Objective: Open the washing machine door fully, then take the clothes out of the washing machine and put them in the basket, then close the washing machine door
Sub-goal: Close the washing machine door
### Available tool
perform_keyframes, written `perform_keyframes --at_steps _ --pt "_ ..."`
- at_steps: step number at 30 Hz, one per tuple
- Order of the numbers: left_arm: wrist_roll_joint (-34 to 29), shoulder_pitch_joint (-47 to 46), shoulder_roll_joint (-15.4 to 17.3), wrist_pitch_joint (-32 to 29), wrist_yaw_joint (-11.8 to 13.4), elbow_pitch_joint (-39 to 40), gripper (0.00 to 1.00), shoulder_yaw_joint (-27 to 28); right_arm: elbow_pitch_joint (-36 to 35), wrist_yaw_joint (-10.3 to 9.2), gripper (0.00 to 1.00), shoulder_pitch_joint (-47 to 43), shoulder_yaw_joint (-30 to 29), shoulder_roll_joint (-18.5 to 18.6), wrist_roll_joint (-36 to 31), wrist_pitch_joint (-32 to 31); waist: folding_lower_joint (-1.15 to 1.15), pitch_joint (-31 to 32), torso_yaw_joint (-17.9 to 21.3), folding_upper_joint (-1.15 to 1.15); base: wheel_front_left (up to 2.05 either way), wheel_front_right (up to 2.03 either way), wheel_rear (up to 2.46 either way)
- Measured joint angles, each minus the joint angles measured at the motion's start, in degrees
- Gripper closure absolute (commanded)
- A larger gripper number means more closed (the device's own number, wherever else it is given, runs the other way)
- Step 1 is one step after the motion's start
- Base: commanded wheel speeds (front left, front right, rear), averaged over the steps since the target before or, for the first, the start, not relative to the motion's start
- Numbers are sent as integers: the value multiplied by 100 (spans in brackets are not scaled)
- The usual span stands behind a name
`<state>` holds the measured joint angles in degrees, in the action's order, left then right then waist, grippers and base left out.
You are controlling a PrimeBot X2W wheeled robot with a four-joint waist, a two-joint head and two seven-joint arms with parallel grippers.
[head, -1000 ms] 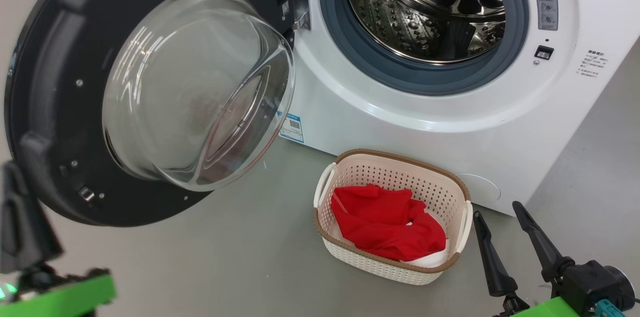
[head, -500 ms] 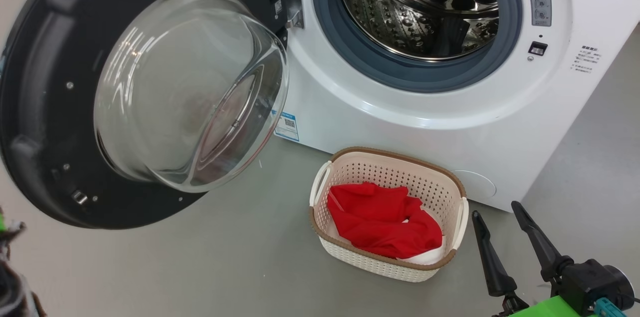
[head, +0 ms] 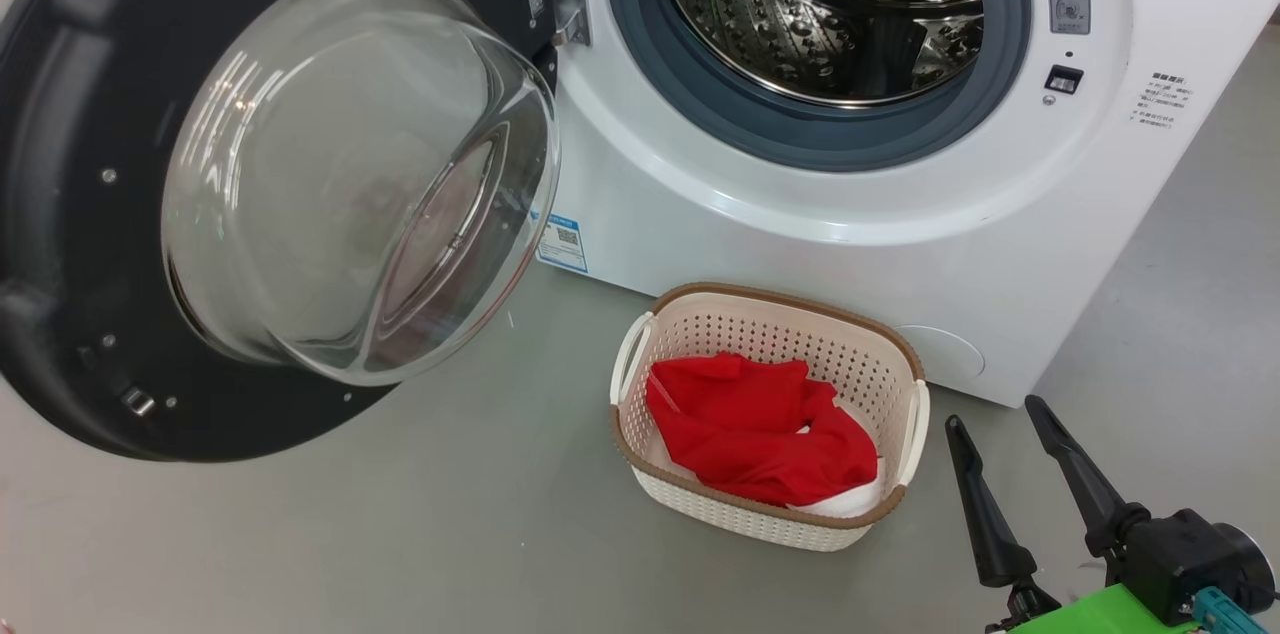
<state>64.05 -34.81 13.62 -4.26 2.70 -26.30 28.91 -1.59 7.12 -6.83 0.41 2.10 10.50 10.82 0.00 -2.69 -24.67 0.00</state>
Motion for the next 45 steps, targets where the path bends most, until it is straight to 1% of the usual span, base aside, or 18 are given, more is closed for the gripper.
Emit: perform_keyframes --at_steps 3,8,10,12,13,14,18,21,25,30,34,36,45 --pt "111 -221 177 -344 120 -401 100 -35 -34 0 0 1 2 0 -2 -26 0 -43 1 0 0 0 0" --pt "179 -597 359 -765 215 -999 100 -140 -64 0 0 2 14 1 -11 -80 0 -106 2 0 0 0 0" --pt "201 -715 426 -888 289 -1257 100 -180 -74 0 0 4 21 1 -13 -83 0 -128 7 0 0 0 0" --pt "202 -769 464 -939 301 -1380 100 -196 -74 0 0 11 26 1 -24 -86 0 -140 14 0 0 0 0" --pt "202 -863 536 -1020 321 -1603 100 -232 -74 0 0 47 37 2 -52 -130 0 -157 36 0 0 0 0" --pt "202 -863 536 -1020 321 -1603 100 -232 -74 0 0 47 37 2 -52 -130 0 -157 36 0 0 0 0" --pt "282 -1137 617 -1136 354 -2105 100 -188 -97 0 0 126 57 3 -57 -134 0 -195 112 0 0 0 0" --pt "394 -1280 767 -1190 385 -2404 100 -116 -97 0 0 126 74 14 -100 -152 0 -232 199 0 0 0 0" --pt "456 -1372 777 -1323 375 -2584 100 -109 -97 0 0 126 71 44 -100 -153 0 -253 261 0 0 0 0" --pt "472 -1398 790 -1492 259 -2803 100 -125 -98 0 0 126 66 90 -99 -183 0 -263 338 0 0 0 0" --pt "503 -1467 828 -1625 104 -2888 100 -163 -101 0 0 126 60 89 -99 -183 0 -244 340 0 0 0 0" --pt "505 -1473 846 -1691 70 -2918 100 -182 -102 0 0 126 49 89 -99 -183 0 -233 327 0 0 0 0" --pt "549 -1467 835 -2292 -211 -2924 100 -369 -93 0 0 118 38 80 -91 -175 0 -126 209 0 0 0 0"
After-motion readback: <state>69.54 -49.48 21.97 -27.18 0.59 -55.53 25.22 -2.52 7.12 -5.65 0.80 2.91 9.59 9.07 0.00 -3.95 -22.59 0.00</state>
